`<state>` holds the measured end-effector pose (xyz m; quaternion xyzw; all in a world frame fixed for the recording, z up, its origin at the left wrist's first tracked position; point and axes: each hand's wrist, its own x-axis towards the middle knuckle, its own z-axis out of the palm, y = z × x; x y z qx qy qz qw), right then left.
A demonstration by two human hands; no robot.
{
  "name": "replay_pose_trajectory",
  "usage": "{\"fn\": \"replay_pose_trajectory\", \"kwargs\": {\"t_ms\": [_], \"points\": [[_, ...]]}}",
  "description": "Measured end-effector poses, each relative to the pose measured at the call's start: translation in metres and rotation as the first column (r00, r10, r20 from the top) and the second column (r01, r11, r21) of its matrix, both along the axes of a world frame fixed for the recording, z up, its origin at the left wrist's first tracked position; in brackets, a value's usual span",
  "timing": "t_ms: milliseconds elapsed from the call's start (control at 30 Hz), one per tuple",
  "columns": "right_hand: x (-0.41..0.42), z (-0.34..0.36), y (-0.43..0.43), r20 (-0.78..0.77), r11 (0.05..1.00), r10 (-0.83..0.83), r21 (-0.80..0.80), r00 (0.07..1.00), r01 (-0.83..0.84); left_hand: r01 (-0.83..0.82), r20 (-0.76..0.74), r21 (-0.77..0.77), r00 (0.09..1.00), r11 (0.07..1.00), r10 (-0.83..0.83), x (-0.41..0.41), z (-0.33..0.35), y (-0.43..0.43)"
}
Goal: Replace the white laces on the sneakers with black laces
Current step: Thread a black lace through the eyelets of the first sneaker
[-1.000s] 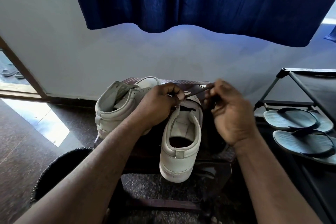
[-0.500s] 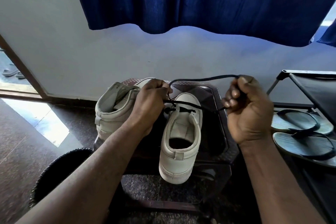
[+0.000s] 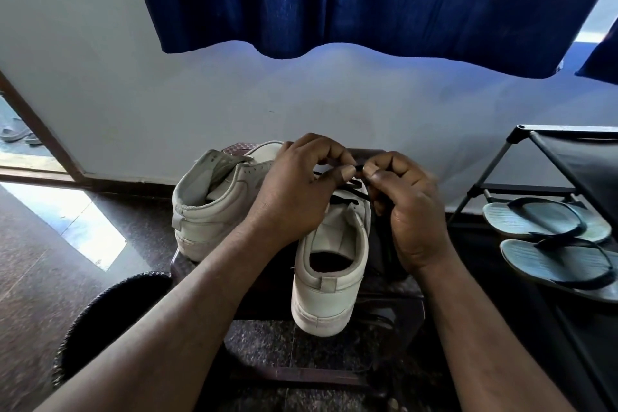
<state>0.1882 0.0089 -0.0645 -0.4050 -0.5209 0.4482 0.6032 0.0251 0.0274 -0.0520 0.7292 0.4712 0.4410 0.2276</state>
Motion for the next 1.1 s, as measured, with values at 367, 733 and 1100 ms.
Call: {"fn": "replay_pose_trajectory", "kwargs": {"t_ms": [367, 733, 1100], "points": [[0.005, 0.012, -0.004, -0.274, 1.000, 0.010, 0.022, 0.962, -0.004, -0.249, -0.239, 0.103, 0.933, 0.963, 0.267, -0.013, 0.008, -0.005], [-0.003, 0.011, -0.007, -0.094, 0.999, -0.037, 0.021, 0.995, 0.040, -0.255, -0.265, 0.054, 0.928, 0.965, 0.261, -0.013, 0.010, -0.003], [-0.009, 0.007, -0.006, -0.041, 1.000, 0.004, 0.019, 0.999, -0.003, 0.128, 0.167, -0.139, 0.980, 0.982, -0.104, -0.006, 0.013, -0.012]]}}
